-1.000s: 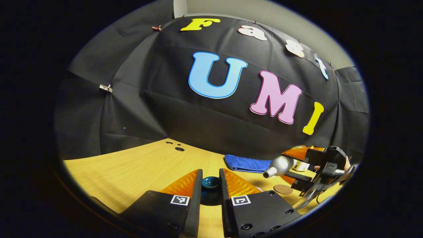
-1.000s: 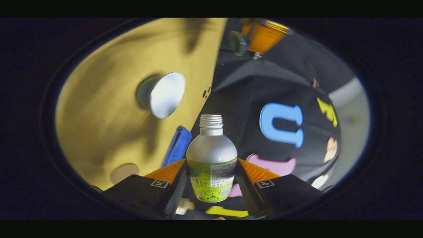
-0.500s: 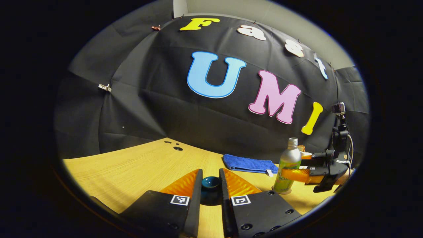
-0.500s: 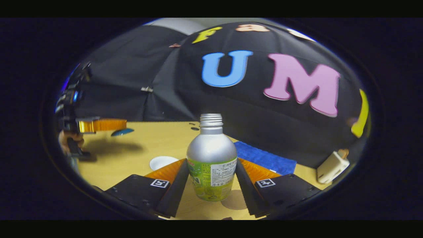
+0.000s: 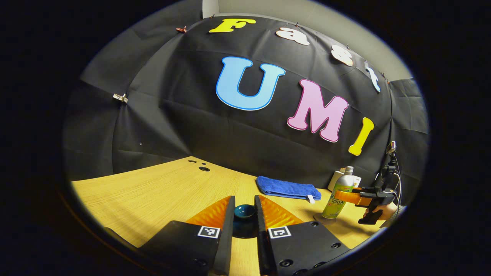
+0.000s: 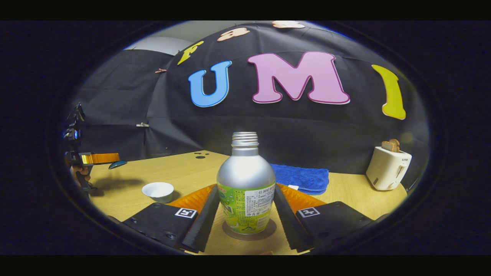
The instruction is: Open the teacup lid with one hand, grasp the water bottle and pour water into the teacup with the other hand; after pouring, place the water bottle on the coaster and then close the teacup lid.
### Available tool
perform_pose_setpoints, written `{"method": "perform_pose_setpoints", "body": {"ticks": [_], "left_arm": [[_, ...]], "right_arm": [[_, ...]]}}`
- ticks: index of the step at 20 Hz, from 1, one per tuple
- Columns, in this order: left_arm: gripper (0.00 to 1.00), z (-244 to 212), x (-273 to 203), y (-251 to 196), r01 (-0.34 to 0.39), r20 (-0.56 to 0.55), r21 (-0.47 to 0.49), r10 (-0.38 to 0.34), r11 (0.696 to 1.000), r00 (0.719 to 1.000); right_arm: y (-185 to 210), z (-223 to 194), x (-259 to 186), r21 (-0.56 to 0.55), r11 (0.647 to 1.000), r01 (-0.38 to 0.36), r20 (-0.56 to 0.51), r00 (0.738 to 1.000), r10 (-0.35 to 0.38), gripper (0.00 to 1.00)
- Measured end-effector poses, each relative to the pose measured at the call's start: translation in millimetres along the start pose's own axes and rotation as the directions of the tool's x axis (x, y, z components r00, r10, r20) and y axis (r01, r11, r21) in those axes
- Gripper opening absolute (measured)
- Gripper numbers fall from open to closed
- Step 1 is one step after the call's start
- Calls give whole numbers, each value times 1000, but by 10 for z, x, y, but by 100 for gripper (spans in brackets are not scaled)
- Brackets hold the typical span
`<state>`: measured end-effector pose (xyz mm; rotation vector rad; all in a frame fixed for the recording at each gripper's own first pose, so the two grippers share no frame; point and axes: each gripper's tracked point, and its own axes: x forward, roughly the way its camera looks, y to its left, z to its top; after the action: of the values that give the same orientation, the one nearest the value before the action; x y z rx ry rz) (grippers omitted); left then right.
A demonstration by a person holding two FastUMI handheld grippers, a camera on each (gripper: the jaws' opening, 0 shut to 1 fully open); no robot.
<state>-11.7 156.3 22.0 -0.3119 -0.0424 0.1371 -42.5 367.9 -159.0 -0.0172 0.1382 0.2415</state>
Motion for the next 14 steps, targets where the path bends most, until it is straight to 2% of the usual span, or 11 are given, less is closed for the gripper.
{"method": "perform_pose_setpoints", "body": {"ticks": [7,8,10,11,12,14], "left_arm": [[31,-60,23,11,-3,-12,3,3,1000,1000],[32,-65,32,19,-4,-15,0,4,1000,1000],[31,-78,48,20,-7,-17,-6,7,1000,1000],[31,-96,47,29,-10,-18,-6,10,1000,1000],[32,-102,51,26,-13,-20,-3,13,1000,1000],[31,-116,57,7,-16,-23,5,16,1000,1000]], "right_arm": [[-145,-136,1,109,994,27,9,1000,-28,81],[-158,-161,-11,124,992,31,6,999,-32,79],[-157,-176,-39,133,991,33,7,999,-34,88],[-164,-160,-72,128,991,31,9,999,-32,89],[-149,-177,-64,121,992,27,12,1000,-29,98],[-125,-182,-104,113,993,22,14,1000,-24,98]]}}
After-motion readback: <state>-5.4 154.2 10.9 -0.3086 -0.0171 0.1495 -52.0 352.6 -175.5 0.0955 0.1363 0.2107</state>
